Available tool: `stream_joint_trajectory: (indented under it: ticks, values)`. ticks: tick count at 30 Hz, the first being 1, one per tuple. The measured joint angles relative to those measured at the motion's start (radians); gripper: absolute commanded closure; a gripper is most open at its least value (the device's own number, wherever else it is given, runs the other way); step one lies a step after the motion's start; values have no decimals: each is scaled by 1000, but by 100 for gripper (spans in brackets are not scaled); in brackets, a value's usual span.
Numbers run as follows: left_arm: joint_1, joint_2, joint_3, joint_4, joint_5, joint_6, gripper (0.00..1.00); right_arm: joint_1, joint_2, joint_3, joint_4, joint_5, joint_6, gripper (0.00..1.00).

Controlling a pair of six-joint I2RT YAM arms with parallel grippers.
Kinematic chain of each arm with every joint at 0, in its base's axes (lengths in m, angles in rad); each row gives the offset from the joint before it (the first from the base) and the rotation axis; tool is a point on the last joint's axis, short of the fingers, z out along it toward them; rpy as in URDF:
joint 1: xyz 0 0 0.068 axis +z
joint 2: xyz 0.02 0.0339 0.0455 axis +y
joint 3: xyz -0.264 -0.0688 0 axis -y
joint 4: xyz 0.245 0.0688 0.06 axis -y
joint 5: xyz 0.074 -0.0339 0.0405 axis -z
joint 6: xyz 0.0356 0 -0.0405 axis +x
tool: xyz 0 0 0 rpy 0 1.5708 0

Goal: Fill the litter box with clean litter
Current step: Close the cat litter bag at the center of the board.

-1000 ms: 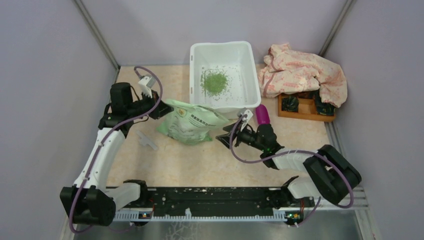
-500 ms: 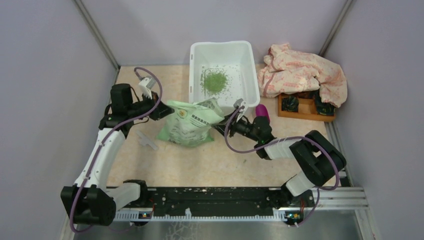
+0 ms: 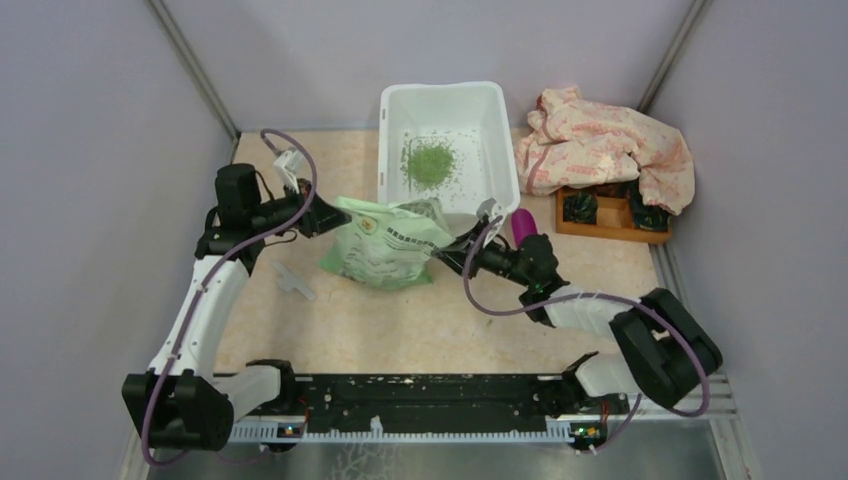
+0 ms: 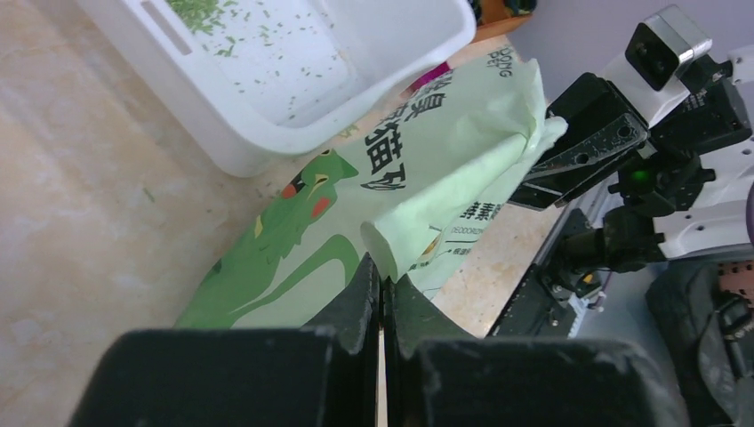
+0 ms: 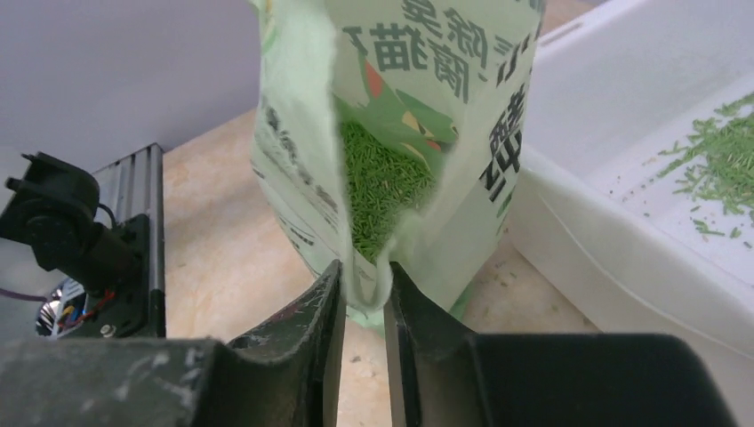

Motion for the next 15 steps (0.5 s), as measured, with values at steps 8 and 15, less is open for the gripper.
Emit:
stream_joint_trajectory:
  ticks: [8, 15]
  values:
    - [4, -13, 46, 101, 136, -181, 100, -12, -429, -19, -329, 32, -78, 32]
    - [4, -14, 80, 182, 219, -330, 100, -16, -700, -156, -330, 136, -116, 28]
